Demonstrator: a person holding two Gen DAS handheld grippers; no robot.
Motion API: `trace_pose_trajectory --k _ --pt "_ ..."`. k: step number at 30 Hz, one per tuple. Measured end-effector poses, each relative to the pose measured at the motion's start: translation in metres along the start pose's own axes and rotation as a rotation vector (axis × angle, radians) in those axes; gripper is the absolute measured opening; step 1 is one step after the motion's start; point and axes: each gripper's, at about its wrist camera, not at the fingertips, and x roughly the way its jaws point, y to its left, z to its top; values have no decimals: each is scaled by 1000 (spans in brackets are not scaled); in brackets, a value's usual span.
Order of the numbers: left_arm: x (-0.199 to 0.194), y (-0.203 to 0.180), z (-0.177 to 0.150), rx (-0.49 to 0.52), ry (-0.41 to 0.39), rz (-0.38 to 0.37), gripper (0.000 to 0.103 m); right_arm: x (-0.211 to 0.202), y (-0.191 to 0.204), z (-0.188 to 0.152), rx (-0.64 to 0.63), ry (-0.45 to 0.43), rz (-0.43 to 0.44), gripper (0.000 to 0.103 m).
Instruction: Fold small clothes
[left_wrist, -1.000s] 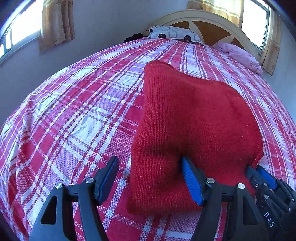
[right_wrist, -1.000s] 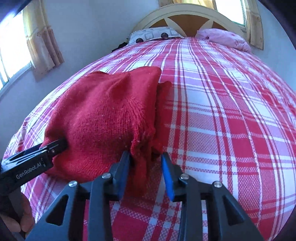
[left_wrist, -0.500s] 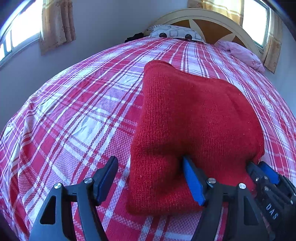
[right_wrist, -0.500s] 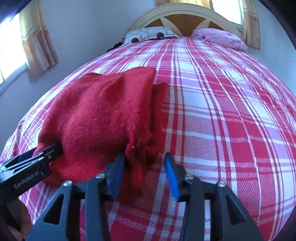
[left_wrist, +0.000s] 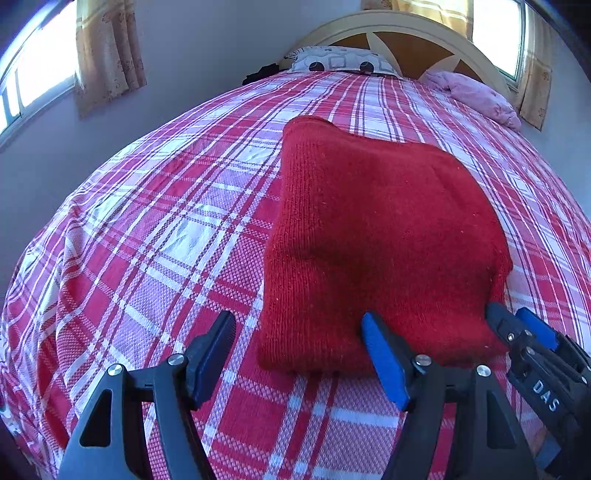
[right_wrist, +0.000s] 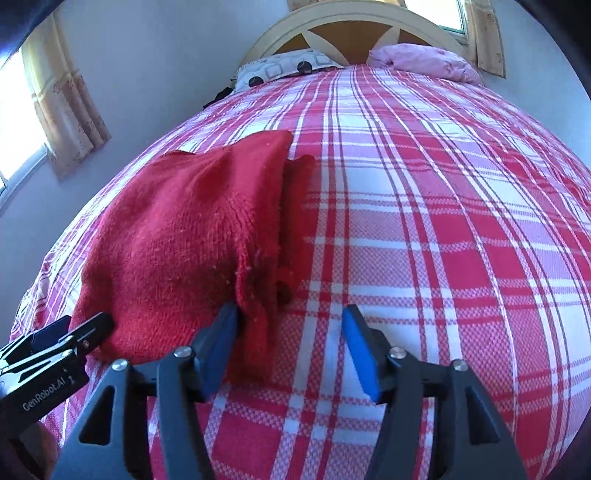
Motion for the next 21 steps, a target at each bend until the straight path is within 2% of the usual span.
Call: trace_pose_trajectory --k 6,9,11,13,21 --pt "-6 -1 -4 6 9 -20 72 -26 -9 -17 96 19 44 61" --pt "-13 -2 -9 12 3 -34 72 -50 -10 -30 112 -21 34 63" --pt "-19 -3 -13 21 -2 -39 72 -67 -9 -38 109 -60 29 71" --pt "-25 -4 -20 28 -5 -43 72 -79 -6 -45 91 -99 25 75" --pt "-60 -4 -45 56 -39 -69 72 -106 3 -55 72 -161 15 79"
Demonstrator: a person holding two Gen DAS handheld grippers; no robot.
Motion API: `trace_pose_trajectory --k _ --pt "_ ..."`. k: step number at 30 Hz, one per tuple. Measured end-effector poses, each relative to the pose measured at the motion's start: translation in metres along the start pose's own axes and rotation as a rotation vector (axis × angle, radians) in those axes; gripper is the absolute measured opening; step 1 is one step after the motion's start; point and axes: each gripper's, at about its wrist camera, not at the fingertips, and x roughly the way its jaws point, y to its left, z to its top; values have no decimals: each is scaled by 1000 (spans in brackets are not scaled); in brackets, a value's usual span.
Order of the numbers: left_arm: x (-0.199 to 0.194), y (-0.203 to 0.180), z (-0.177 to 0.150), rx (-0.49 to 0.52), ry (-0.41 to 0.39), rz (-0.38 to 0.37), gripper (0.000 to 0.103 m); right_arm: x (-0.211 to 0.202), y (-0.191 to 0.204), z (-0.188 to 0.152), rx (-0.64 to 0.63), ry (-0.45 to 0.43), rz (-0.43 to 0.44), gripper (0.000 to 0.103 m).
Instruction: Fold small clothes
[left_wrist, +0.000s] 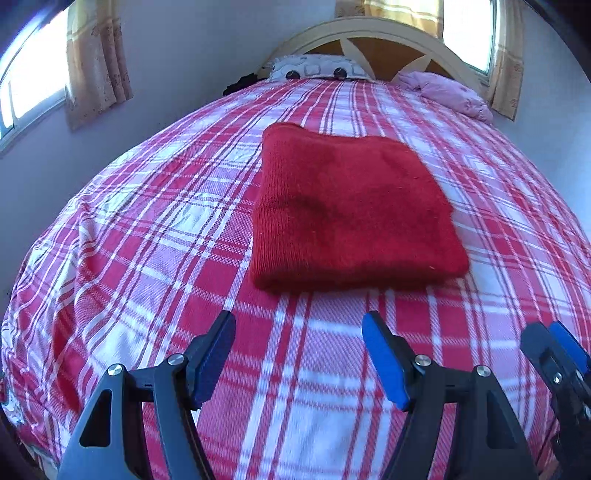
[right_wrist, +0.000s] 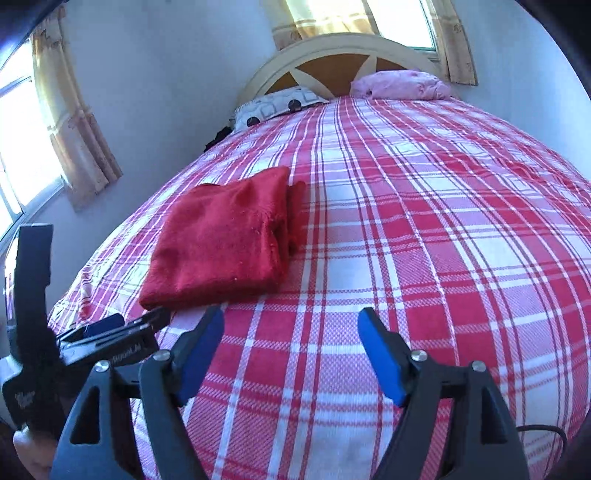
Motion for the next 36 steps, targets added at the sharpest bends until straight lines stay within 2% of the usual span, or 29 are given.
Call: trace_pose_trajectory --k 6,12,16,20,23,25,28,32,36 --pt "-35 1 -11 4 -59 -19 72 -29 10 -9 -27 -50 1 86" --pt "-58 3 -19 -10 -91 -81 72 -57 17 -12 -58 -117 -30 91" --pt "-68 6 -23 -53 -94 -180 72 -80 19 -10 -85 -185 -47 98" --pt "-69 3 -23 -58 -45 -264 75 -95 22 -9 -91 -227 -45 100" --pt "-74 1 -24 -55 -63 -266 83 -102 23 -8 -89 -249 -46 100" --pt "-77 1 -24 -49 -67 -267 94 -103 23 -9 -92 -253 -50 100" --pt "-80 -1 -24 -42 -79 -258 95 -103 22 -10 -99 -250 -70 101" --pt "-78 -1 -24 -34 -52 -257 95 -98 21 -15 -109 -230 -105 101" --pt "-79 -8 -26 21 -45 -177 95 -93 19 -18 -113 -198 -111 101"
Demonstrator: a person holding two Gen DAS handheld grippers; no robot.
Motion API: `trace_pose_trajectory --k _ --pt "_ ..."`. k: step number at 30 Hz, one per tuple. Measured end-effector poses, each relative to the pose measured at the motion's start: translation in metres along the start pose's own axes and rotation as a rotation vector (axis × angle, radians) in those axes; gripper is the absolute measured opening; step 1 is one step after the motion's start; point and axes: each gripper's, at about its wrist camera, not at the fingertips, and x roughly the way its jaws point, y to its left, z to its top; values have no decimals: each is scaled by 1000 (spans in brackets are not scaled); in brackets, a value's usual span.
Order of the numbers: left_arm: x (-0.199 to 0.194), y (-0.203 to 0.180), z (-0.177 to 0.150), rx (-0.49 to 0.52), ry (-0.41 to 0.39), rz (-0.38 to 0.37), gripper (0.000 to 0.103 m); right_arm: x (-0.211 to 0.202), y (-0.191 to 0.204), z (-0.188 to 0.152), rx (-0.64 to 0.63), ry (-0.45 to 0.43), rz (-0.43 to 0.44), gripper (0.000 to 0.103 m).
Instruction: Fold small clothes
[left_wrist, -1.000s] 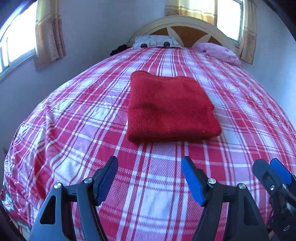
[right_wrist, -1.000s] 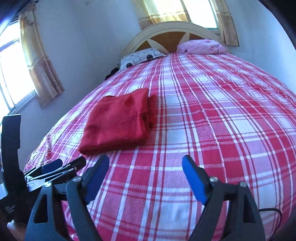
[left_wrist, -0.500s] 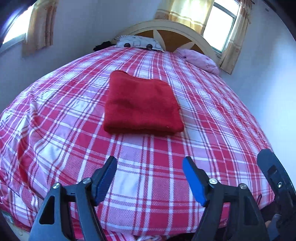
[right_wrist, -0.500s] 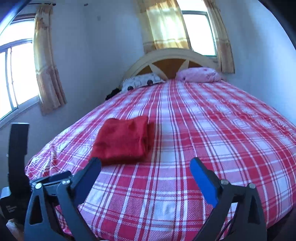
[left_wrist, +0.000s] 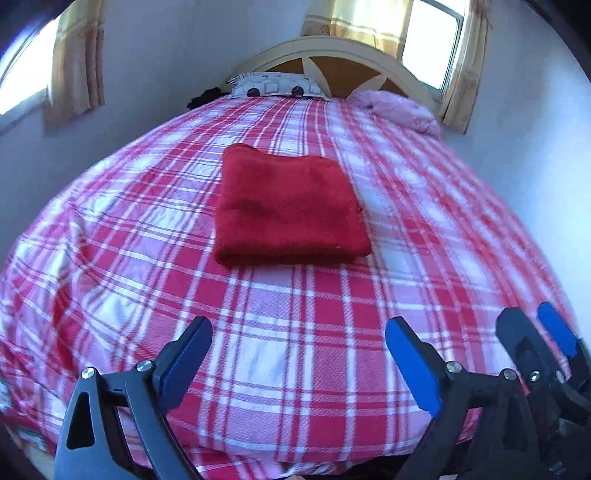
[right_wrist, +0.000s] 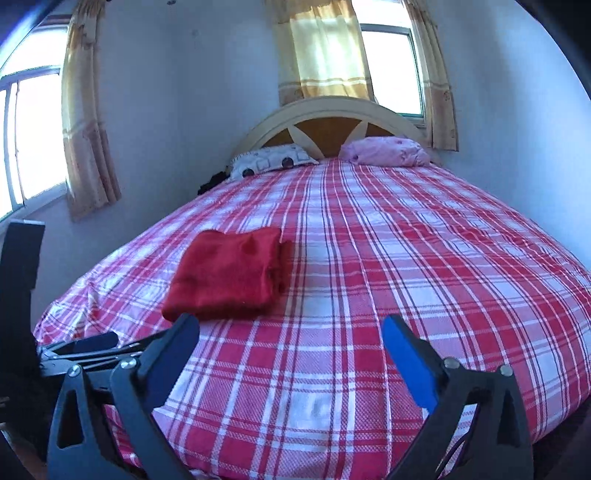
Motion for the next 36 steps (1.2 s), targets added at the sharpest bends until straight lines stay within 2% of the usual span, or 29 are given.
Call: trace_pose_trajectory --k 4,12,22,30,36 --pt "-10 2 3 -6 -17 54 95 -7 -2 1 9 -23 14 101" --pt "-55 5 14 18 -202 216 95 -29 -3 25 32 -119 40 103" --pt "-87 0 18 60 -345 276 95 -51 11 55 46 -234 89 103" --pt "-98 3 18 26 -375 269 95 -66 21 44 -20 -305 34 103" --pt "-101 4 17 11 -377 258 95 -67 16 42 -11 -317 24 103"
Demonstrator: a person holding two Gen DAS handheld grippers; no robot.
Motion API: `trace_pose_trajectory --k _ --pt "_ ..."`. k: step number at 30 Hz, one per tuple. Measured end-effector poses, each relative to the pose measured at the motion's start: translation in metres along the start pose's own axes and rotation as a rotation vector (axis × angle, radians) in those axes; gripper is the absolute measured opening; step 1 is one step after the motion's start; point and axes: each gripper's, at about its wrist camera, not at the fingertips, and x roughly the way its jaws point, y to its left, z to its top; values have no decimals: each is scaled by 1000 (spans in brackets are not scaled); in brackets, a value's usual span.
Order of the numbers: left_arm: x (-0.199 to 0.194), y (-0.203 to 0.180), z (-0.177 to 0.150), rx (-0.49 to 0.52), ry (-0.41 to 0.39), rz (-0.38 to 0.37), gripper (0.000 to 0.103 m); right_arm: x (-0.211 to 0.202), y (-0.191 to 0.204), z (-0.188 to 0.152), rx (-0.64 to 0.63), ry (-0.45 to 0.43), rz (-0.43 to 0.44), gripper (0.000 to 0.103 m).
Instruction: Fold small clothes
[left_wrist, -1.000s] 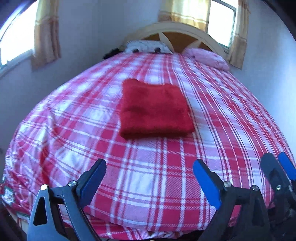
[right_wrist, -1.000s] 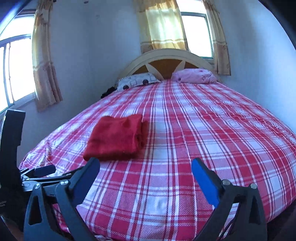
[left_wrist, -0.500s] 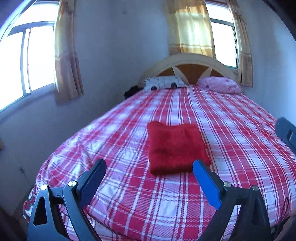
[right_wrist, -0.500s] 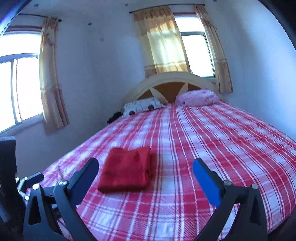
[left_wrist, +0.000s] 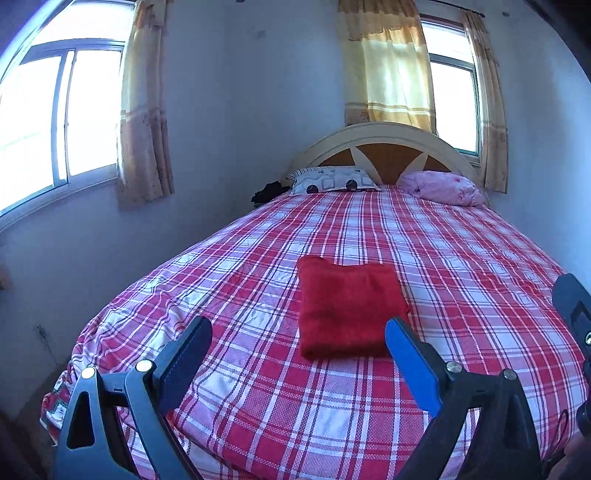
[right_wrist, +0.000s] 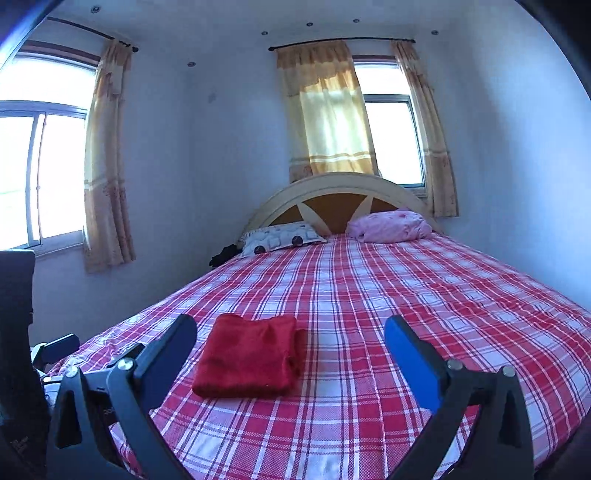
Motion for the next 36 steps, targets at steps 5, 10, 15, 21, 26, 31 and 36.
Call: trace_pose_trajectory --k 5,10,15,21,26,31,36 --pt "1 -2 -1 6 1 -3 95 3 0 -4 -3 19 1 103" --pt "2 -3 -2 16 -4 4 95 1 -3 -5 11 22 4 103" --pt "3 -9 -3 40 -6 19 95 1 -3 -6 12 24 1 103" --pt "11 -14 -8 64 24 22 95 5 -5 -9 7 53 -11 103" --pt "19 -17 -12 73 52 21 95 6 -8 -11 15 67 -16 103" --pt "22 -17 -14 78 58 25 95 11 -10 -13 18 77 -19 103" --pt "23 -16 -14 77 61 24 95 13 -10 -14 20 89 -18 103"
